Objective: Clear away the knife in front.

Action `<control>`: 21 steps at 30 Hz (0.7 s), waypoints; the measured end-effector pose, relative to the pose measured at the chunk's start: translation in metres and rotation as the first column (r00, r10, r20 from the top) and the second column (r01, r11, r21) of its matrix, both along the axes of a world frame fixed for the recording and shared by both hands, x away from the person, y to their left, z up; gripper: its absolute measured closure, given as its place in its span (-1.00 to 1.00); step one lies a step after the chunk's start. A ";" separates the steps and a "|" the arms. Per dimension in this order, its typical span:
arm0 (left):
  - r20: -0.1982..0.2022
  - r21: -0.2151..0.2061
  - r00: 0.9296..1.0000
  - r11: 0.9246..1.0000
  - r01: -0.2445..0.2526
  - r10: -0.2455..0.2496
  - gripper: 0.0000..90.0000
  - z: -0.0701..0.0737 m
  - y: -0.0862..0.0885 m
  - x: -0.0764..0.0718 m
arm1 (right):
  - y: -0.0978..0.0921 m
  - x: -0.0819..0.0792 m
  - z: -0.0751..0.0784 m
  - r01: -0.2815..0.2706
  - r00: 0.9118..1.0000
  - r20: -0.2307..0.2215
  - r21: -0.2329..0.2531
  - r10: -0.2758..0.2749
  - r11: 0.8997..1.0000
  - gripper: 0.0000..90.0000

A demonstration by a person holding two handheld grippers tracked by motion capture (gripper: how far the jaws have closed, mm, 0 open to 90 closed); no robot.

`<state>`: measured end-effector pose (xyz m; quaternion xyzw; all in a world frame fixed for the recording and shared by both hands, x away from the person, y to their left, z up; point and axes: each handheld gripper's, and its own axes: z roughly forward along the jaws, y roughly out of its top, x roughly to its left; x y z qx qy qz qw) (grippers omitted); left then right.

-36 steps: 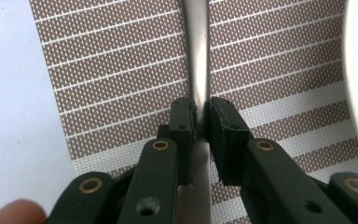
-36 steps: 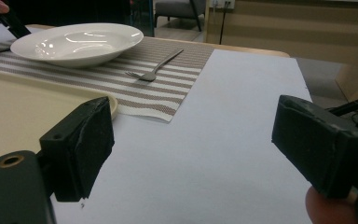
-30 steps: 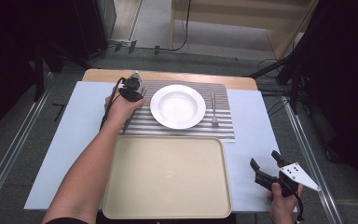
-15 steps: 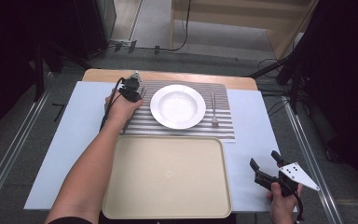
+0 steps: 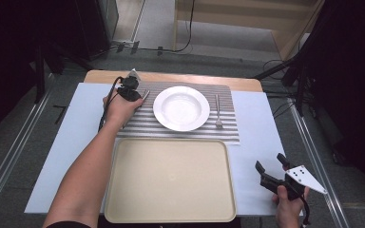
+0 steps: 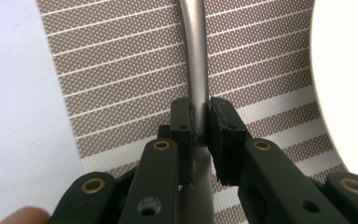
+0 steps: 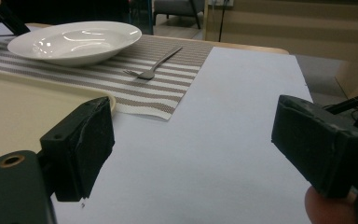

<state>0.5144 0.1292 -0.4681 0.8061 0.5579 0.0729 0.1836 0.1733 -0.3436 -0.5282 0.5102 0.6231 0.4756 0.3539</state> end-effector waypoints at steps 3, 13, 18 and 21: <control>0.005 -0.026 1.000 1.000 -0.005 0.005 0.76 0.001 0.005 -0.003 | 0.000 0.000 0.000 0.000 1.000 -0.001 -0.001 0.000 1.000 -0.69; -0.014 -0.016 1.000 1.000 0.005 -0.006 0.75 -0.015 0.010 -0.008 | 0.000 0.000 0.000 0.002 1.000 -0.002 -0.006 -0.002 1.000 -0.69; 0.012 0.017 1.000 0.999 0.028 -0.028 0.74 -0.015 0.006 -0.009 | 0.001 0.000 0.000 0.000 1.000 -0.001 -0.006 0.000 1.000 -0.69; 0.037 0.018 0.999 0.999 0.026 -0.026 0.72 -0.016 0.003 -0.008 | 0.001 0.000 0.000 -0.001 1.000 -0.001 -0.008 0.001 1.000 -0.69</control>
